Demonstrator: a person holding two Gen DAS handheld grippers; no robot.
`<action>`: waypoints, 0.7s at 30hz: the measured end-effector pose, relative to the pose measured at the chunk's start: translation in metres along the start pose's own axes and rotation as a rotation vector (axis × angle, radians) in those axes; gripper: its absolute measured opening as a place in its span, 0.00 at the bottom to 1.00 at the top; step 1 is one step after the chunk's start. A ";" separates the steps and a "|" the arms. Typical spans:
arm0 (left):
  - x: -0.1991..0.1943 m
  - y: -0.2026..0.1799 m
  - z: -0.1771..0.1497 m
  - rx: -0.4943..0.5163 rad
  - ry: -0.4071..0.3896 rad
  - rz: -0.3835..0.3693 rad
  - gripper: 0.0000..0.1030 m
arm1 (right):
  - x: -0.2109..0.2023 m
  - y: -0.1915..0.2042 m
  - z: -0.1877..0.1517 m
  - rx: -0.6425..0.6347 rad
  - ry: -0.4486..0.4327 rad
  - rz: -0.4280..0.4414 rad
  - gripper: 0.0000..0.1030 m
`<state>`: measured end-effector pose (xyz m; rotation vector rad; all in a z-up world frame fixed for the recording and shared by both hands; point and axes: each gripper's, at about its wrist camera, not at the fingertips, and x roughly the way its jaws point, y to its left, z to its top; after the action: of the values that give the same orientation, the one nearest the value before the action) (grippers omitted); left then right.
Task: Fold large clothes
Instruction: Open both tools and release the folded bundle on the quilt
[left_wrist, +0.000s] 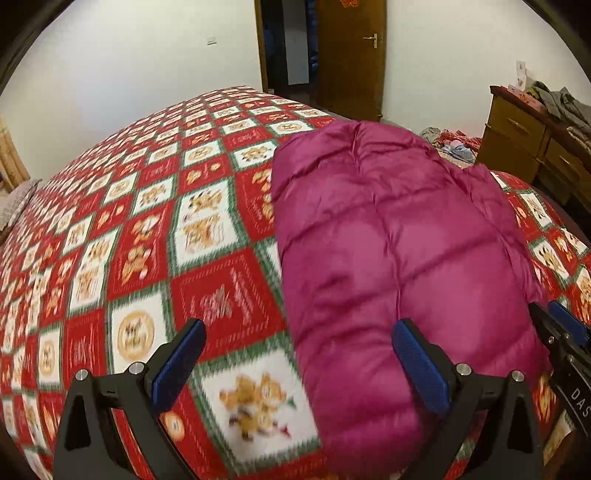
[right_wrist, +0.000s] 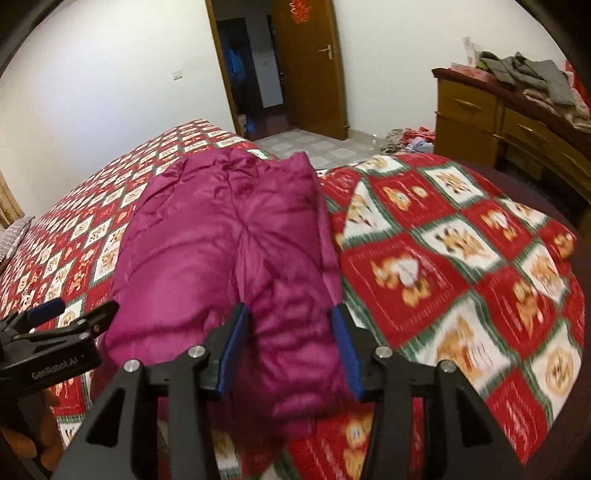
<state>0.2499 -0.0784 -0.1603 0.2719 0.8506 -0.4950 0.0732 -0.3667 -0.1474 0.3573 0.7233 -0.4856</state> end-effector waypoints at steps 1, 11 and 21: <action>-0.003 0.001 -0.005 -0.005 -0.004 0.001 0.99 | -0.003 -0.001 -0.004 0.005 -0.004 -0.004 0.48; -0.045 0.007 -0.055 -0.029 -0.045 0.005 0.99 | -0.038 -0.009 -0.046 0.019 -0.017 -0.022 0.48; -0.104 -0.005 -0.084 0.001 -0.134 0.019 0.99 | -0.079 -0.002 -0.069 -0.015 0.003 0.044 0.71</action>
<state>0.1351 -0.0155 -0.1339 0.2444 0.7171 -0.4907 -0.0168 -0.3123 -0.1405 0.3593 0.7204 -0.4381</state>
